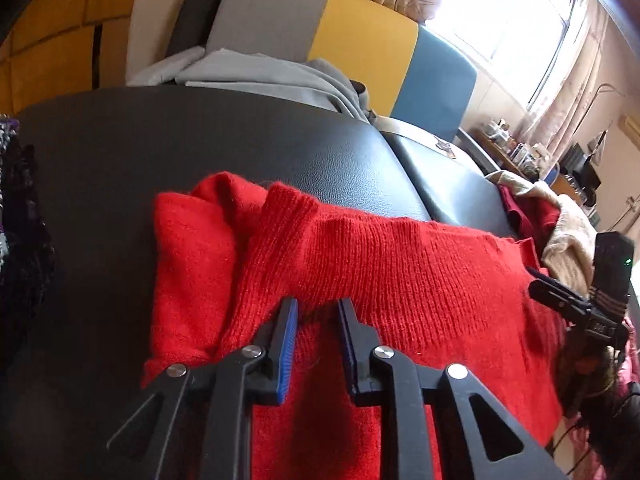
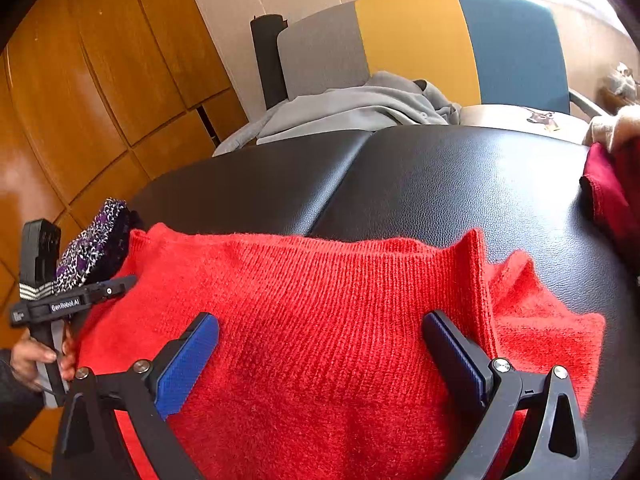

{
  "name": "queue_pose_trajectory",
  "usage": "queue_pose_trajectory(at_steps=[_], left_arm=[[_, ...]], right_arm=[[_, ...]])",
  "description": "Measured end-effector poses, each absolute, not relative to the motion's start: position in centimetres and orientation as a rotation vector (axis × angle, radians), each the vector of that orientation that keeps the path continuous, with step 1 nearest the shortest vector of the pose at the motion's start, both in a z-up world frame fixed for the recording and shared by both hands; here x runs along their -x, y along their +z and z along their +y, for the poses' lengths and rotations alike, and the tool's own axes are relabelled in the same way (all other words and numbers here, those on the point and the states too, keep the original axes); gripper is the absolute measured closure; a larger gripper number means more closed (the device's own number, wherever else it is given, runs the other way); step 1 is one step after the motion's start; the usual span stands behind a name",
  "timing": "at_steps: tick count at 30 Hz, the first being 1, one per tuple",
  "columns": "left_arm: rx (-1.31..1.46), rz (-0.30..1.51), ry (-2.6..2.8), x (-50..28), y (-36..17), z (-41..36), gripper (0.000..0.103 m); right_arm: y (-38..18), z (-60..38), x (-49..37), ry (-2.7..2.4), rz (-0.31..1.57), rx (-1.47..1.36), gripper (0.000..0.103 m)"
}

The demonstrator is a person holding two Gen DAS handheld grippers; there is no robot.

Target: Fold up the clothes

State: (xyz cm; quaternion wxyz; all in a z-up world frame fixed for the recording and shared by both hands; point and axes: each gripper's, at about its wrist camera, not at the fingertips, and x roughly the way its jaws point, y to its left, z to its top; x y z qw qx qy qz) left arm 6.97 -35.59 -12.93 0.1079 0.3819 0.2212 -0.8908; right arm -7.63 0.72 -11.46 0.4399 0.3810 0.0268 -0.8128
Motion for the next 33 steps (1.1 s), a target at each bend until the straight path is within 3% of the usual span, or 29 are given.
queue_pose_trajectory(at_steps=[4, 8, 11, 13, 19, 25, 30, 33], left_arm=[[-1.126, 0.747, -2.604, -7.3, -12.8, -36.1, 0.082], [-1.157, 0.690, -2.593, -9.4, -11.3, -36.5, 0.076], [-1.170, 0.751, -2.586, -10.8, -10.7, -37.3, 0.069], [-1.180, 0.801, -2.561, -11.8, -10.7, -38.5, 0.053], [-1.240, 0.893, -2.529, -12.8, -10.6, -41.2, 0.042], [-1.351, 0.747, -2.470, -10.6, -11.9, -41.8, 0.042], [-1.417, 0.872, -2.497, -9.7, -13.8, -42.0, 0.038], [-1.389, 1.113, -2.527, -10.0, -14.2, -42.7, 0.038]], right_arm=[[-11.4, 0.8, 7.7, -2.015, 0.056, -0.944, 0.000], [-11.4, 0.8, 7.7, -2.014, 0.054, -0.945, 0.000], [-11.4, 0.8, 7.7, -2.014, 0.055, -0.945, 0.000], [-11.4, 0.8, 7.6, -2.016, 0.060, -0.944, 0.000], [-11.4, 1.0, 7.7, -2.013, 0.051, -0.944, 0.000], [-11.4, 1.3, 8.0, -2.001, 0.027, -0.943, 0.000], [-11.4, 1.7, 8.4, -1.984, -0.005, -0.942, 0.000], [-11.4, 1.9, 8.7, -1.975, -0.021, -0.940, 0.000]])
